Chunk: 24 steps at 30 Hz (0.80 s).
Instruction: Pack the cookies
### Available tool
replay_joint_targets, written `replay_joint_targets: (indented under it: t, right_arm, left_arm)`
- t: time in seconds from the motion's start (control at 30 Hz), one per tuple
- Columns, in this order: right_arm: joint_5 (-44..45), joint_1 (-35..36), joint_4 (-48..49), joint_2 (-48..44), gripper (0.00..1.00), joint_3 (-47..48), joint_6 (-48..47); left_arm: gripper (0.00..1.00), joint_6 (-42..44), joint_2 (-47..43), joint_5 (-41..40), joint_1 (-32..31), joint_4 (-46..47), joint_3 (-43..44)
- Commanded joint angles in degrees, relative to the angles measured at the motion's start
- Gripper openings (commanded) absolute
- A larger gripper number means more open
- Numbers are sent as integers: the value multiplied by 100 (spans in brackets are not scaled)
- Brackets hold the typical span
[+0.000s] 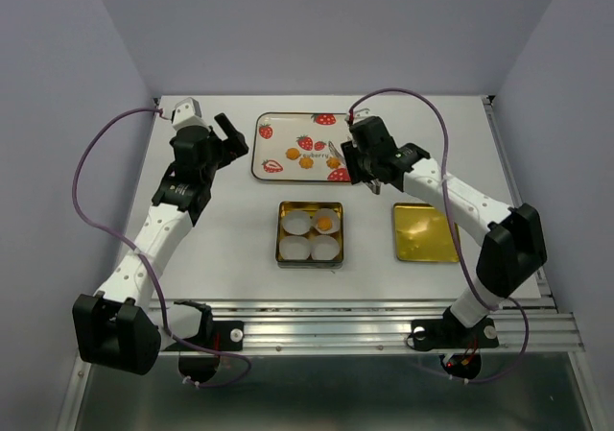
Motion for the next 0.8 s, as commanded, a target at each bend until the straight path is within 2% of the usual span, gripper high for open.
replay_joint_targets:
  t: [0.0, 0.47, 0.77]
  right_arm:
    - [-267, -225, 254, 404, 53, 476, -295]
    - [-655, -393, 254, 1108, 57, 616, -506]
    - [-480, -393, 245, 1363, 55, 678, -506]
  left_arm:
    - [99, 165, -175, -158, -41, 124, 136]
    - [99, 59, -69, -246, -41, 124, 136]
    - [99, 77, -34, -281, -41, 124, 163]
